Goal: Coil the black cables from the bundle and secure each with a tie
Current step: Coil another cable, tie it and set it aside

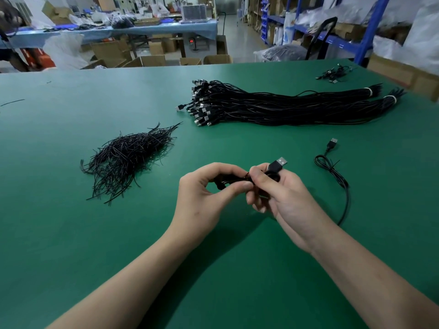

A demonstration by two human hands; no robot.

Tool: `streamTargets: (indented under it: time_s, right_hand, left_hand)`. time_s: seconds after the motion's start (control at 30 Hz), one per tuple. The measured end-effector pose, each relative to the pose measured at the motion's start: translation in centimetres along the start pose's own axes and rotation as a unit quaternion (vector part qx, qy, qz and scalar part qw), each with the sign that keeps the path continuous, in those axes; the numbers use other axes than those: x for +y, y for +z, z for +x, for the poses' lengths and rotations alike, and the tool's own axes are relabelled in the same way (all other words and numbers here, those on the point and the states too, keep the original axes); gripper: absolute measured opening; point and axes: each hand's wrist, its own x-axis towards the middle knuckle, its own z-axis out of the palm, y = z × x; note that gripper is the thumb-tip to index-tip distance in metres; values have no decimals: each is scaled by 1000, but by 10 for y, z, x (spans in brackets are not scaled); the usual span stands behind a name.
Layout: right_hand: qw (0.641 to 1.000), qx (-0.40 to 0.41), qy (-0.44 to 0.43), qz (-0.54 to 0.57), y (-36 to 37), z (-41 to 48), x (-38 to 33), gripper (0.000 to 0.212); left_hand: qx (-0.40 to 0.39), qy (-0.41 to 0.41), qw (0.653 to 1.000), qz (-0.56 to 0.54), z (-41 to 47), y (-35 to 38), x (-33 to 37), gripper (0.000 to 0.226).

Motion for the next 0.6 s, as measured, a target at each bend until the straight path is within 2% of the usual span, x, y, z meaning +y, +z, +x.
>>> streamTargets:
  time_s: [0.13,0.27,0.47,0.6]
  right_hand:
    - [1000,1,-8,-25,-1,1,4,24]
    - [999,4,-23,-23,-2,2,7,17]
    - [998,8,-20,-53,-2,0,7,18]
    - [996,-27,11,-80,-5,0,3,30]
  left_hand:
    - [-2,19,999,33,0,0,2,14]
    - [5,57,994,92,0,-1,4,10]
    - [9,97,989,113,-2,-2,5,8]
    - [9,121,985,119,-1,-4,4,7]
